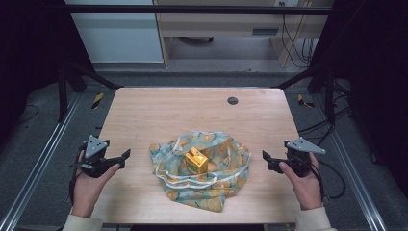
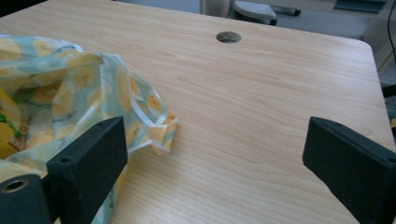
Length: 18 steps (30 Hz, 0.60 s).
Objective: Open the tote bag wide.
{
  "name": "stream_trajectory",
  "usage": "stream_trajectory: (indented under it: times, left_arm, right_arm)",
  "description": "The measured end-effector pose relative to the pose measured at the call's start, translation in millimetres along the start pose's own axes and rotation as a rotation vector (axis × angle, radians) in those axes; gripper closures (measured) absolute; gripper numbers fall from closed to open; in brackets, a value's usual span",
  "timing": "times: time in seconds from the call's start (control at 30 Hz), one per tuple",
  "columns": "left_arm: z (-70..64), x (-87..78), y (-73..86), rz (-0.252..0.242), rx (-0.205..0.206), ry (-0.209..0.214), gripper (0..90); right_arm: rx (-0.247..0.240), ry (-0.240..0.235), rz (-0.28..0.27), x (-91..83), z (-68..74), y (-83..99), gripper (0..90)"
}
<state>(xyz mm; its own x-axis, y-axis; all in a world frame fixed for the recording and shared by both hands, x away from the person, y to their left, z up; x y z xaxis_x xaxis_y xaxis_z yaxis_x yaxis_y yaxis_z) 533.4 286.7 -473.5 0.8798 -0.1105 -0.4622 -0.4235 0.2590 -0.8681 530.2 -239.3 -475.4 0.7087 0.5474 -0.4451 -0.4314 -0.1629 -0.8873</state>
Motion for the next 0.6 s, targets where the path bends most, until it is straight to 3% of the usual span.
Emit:
stream_trajectory:
  times: [0.23, 0.33, 0.43, 0.6]
  left_arm:
    - [17.2, 11.1, 17.5, 0.056, 0.01, -0.039, 11.5]
    - [21.8, 16.8, 26.6, 0.086, 0.027, -0.045, 10.1]
    - [22.3, 21.0, 31.6, 0.107, 0.022, -0.042, 8.5]
    - [17.5, 23.9, 34.5, 0.118, 0.042, -0.028, 7.2]
  right_arm:
    - [0.037, 0.04, 0.04, 1.4, -18.0, 20.7, 6.3]
    - [0.055, 0.06, 0.096, 4.6, -27.0, 37.0, 6.6]
    - [0.096, 0.059, 0.134, 5.8, -31.3, 48.5, 6.9]
    - [0.121, 0.074, 0.163, 6.0, -35.6, 57.2, 9.4]
Point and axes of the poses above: each handheld gripper's, and its own axes: x roughly forward along the jaws, y roughly out of its underside, z roughly to its left, the point moved 9 cm from there along x, roughly forward along the jaws, and after that the axes turned 12 degrees about -y, right-handed, at the moved point
